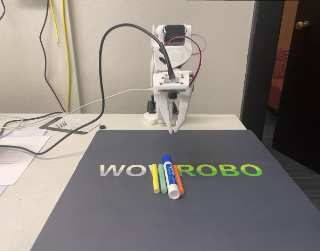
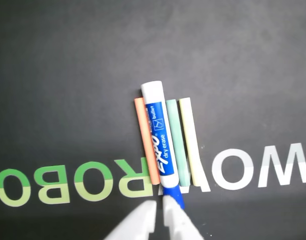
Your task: Pick up the blue marker.
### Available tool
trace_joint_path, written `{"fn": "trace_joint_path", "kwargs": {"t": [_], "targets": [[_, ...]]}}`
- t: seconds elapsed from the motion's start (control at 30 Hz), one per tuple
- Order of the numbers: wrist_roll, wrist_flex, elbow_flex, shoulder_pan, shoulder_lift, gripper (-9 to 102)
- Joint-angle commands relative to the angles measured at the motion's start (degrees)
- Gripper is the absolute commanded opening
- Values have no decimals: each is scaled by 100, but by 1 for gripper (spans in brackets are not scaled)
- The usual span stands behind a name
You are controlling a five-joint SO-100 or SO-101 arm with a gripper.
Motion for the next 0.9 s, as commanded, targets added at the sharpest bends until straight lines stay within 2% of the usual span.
{"fn": "trace_joint_path", "kwargs": {"t": [0.0, 0.1, 0.17, 0.63, 0.87], "targets": [[-79, 914, -1995, 35, -809, 0], [-97, 2153, -5062, 70, -2566, 0], [-97, 2522, -6442, 88, -3428, 1], [-334, 2285, -6478, 246, -3955, 12], [-580, 2118, -6478, 413, -4236, 24]]}}
